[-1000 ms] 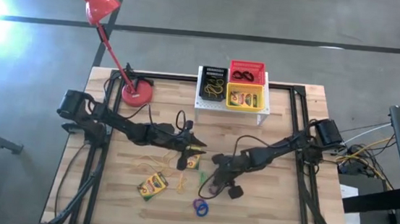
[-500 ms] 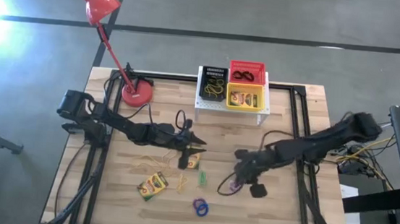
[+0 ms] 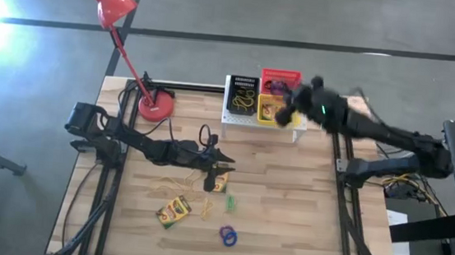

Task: Pick & Place Office Desk Supplies
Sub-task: Put the violet spring keychain into the red bin on the shelf, then put the yellow crayon box into the yellow bin on the shelf

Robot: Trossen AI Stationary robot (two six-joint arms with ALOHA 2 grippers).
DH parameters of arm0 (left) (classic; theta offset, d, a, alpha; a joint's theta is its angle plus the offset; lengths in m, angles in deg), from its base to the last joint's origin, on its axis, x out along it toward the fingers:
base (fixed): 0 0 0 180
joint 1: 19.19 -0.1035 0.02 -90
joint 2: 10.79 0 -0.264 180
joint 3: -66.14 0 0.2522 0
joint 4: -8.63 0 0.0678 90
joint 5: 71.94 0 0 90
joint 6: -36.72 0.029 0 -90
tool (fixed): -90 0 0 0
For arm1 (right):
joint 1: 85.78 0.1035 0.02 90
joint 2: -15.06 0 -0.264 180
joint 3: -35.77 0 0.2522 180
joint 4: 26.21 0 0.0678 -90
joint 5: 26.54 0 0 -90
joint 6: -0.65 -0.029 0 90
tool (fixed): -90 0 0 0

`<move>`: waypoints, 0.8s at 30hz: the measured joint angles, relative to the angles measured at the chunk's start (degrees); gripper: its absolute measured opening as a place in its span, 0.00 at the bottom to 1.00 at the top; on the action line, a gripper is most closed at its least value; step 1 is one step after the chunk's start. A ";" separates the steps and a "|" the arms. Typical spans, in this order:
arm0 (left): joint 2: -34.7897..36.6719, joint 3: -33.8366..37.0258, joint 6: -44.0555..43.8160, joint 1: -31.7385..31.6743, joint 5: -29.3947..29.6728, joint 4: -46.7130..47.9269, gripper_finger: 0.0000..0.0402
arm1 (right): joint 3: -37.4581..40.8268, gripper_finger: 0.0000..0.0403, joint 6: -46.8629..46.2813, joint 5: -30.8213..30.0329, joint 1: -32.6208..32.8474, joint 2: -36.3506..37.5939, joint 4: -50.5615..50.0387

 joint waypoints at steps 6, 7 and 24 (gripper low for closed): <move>0.00 -0.02 0.02 -0.16 1.94 0.00 0.32 | -14.51 0.08 -1.62 20.45 -20.84 -11.78 -22.23; 0.00 -0.02 0.02 -0.18 2.12 0.00 0.32 | -16.39 0.08 -1.02 22.94 -22.76 -13.88 -24.86; 0.00 -0.02 0.00 -0.20 2.35 0.28 0.32 | -32.26 0.30 5.81 27.51 -27.27 -26.18 -42.37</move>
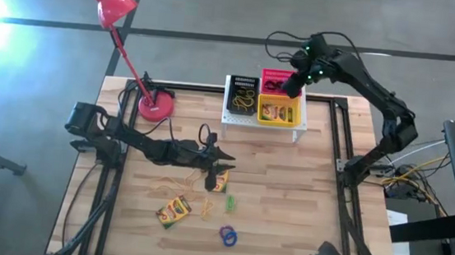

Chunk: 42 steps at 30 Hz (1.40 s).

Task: Pick & Place Office Desk Supplies
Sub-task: Put the yellow crayon box into the yellow bin on the shelf

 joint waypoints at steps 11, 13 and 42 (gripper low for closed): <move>0.00 -0.09 -0.46 0.04 -0.16 0.15 0.32 | 12.20 0.33 -3.37 -0.07 17.19 17.49 7.69; 0.21 -0.09 -0.46 0.08 -0.17 0.22 0.32 | 17.91 0.31 -5.26 -0.16 24.12 21.71 14.01; 9.75 -6.78 -16.37 4.76 0.71 60.04 0.28 | 54.72 0.32 -14.52 -31.56 65.33 2.38 82.47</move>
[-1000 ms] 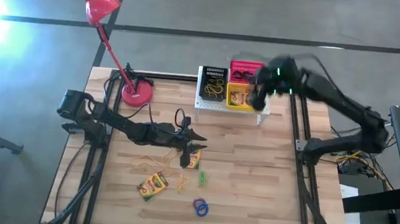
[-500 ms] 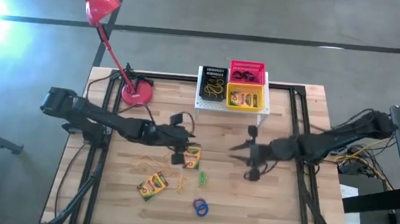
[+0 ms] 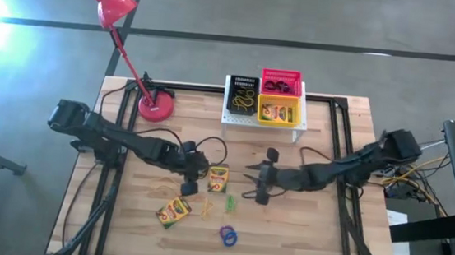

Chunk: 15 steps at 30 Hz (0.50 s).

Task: Pick & Place Office Desk Supplies
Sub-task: Put the yellow crayon box into the yellow bin on the shelf

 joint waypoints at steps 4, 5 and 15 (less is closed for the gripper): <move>0.00 4.05 -3.20 0.00 -1.09 -5.55 0.15 | -4.79 0.38 -7.63 1.07 -2.12 -5.47 -5.95; 0.00 4.63 -4.09 0.00 -1.69 -6.79 0.10 | -6.17 0.39 -9.75 2.11 -2.83 -6.72 -8.35; 0.04 11.43 -9.59 -0.07 -1.78 -22.28 0.01 | -18.93 0.43 -23.25 20.01 -8.48 -19.04 -21.43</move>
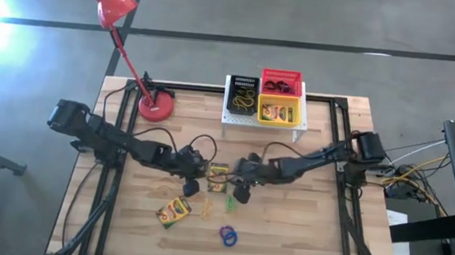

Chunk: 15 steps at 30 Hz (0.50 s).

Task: Pick & Place Office Desk Supplies
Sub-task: Put the yellow crayon box into the yellow bin on the shelf

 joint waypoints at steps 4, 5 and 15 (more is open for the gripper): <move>0.00 2.27 -0.04 -0.02 0.11 -4.51 0.00 | -3.77 0.43 -1.06 -0.27 -1.26 -2.58 -7.11; 0.00 2.76 -0.07 -0.02 0.54 -4.94 0.00 | -4.44 0.43 -1.07 -0.20 -1.46 -2.96 -8.28; -5.32 5.47 -3.76 -0.83 1.48 -11.75 0.00 | -9.77 0.43 4.60 -1.12 -2.10 -8.68 -8.65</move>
